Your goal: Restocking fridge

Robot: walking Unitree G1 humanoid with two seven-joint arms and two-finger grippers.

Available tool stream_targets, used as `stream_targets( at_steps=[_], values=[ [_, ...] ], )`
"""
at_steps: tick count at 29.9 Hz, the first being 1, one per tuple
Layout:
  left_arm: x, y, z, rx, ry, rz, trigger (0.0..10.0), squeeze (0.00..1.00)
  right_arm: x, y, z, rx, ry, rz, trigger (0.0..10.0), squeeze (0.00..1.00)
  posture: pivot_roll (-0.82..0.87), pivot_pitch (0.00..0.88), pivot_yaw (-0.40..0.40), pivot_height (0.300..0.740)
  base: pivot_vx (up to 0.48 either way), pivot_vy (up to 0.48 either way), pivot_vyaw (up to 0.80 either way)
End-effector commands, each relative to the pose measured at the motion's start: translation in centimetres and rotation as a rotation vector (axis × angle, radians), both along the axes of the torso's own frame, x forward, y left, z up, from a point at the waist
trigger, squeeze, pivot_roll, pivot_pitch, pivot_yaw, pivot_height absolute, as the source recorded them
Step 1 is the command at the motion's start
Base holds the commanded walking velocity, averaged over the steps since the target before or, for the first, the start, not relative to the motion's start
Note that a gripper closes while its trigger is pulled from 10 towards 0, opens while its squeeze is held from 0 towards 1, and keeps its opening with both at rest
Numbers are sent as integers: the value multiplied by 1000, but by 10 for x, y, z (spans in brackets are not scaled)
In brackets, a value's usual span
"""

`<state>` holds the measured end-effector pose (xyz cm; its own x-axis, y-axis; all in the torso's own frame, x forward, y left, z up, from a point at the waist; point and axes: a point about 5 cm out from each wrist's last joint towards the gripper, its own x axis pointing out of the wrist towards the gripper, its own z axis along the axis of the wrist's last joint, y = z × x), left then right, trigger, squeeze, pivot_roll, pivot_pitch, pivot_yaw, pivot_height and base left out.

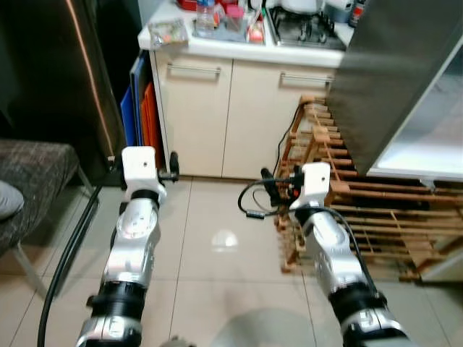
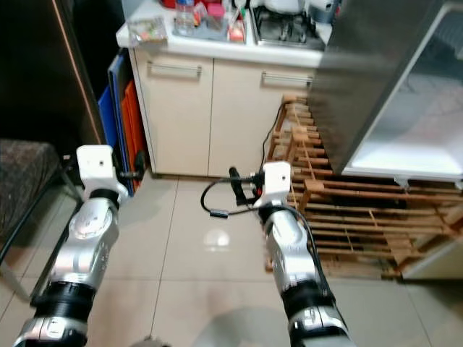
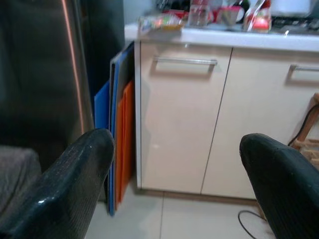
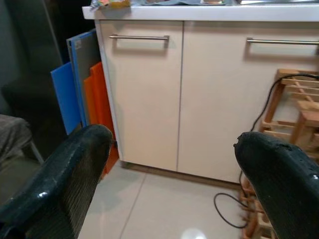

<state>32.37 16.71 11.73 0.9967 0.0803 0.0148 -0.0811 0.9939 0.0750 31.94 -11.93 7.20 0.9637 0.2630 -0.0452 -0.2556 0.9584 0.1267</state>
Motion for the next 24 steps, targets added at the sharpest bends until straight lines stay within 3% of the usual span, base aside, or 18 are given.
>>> stream_targets(
  at_steps=[1, 8, 12, 15, 24],
  values=[
    [7, -5, 15, 17, -52, -29, 10000, 0, 2, -8, 2, 13, -11, -52, 10000, 0, -57, 0, -48, 740, 480, 0, 0],
    [5, -7, 11, -2, -42, -45, 10000, 0, 9, -7, 8, 24, -45, -67, 10000, 0, -63, 0, -4, 740, 480, 0, 0],
    [6, -13, 12, 4, -43, -78, 10000, 0, 12, -5, 12, 18, -59, -63, 10000, 0, -64, 0, 7, 740, 480, 0, 533],
    [13, -13, 20, 23, -61, -95, 10000, 0, 16, 0, 15, 24, -64, -72, 10000, 0, -69, 0, 22, 740, 480, 0, 352],
    [21, -8, 25, 27, -70, -82, 10000, 0, 19, 0, 17, 17, -71, -90, 10000, 0, -76, 0, -2, 740, 480, 0, 0]
  ],
)
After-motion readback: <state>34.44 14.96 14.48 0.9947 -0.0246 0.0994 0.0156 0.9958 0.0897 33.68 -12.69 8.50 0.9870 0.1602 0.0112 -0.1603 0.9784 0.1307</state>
